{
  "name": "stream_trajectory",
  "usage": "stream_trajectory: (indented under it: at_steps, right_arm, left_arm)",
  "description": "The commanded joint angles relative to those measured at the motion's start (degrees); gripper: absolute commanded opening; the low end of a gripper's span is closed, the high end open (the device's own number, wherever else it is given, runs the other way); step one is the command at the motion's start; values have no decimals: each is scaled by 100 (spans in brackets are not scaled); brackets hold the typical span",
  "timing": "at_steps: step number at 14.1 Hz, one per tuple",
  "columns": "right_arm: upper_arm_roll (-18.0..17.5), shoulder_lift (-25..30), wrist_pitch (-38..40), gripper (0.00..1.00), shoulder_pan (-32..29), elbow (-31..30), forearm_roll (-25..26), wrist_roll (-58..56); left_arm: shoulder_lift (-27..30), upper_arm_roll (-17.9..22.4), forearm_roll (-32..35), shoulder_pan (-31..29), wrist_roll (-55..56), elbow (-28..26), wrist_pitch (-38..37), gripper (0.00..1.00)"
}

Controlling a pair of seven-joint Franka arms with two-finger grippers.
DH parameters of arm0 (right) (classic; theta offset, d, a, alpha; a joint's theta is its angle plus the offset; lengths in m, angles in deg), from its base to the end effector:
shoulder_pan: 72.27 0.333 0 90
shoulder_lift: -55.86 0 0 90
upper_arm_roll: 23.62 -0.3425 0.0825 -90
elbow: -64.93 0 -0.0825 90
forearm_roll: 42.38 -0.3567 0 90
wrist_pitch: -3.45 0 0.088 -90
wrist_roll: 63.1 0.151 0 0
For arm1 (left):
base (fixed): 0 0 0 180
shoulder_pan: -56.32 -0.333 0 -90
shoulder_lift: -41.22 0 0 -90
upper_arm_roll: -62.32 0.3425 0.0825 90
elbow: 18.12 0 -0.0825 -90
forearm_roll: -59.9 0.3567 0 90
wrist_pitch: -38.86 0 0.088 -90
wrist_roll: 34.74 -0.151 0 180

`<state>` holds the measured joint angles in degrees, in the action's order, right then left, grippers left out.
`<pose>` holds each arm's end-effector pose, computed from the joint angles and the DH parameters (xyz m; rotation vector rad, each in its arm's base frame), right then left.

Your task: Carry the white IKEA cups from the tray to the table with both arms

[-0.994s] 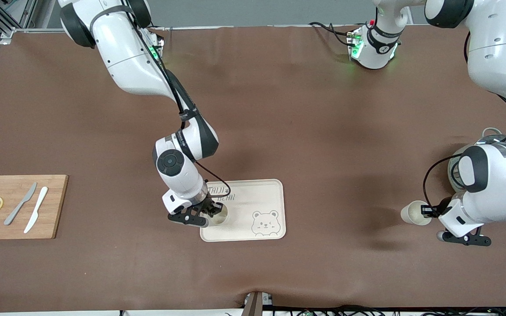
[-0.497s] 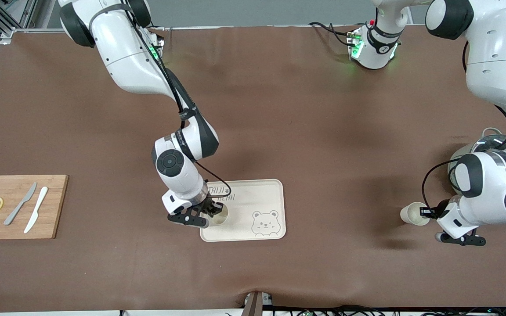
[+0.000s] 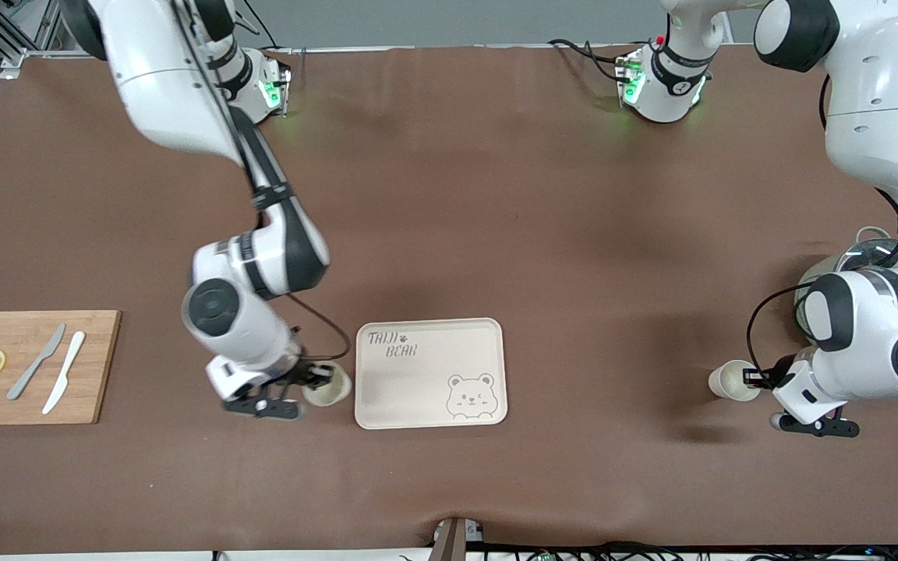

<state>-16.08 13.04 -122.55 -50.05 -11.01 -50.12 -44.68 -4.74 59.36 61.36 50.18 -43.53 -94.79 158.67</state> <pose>0.7192 0.2216 0.2933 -3.0683 0.1486 -0.1841 0.7272 0.0504 0.2343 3.1165 -0.1502 -0.0722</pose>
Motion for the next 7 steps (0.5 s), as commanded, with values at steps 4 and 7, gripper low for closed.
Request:
stream_trajectory:
  at_steps: [4, 7]
  right_arm:
    - [-130, 55, 31, 0, -823, -140, 27, -1391]
    - [-139, 11, -12, 0, -1184, -149, 1, -2042]
  left_arm:
    - [51, -47, 100, -10, -52, -6, 60, 87]
    - [122, -47, 100, -44, -280, 21, 60, 100]
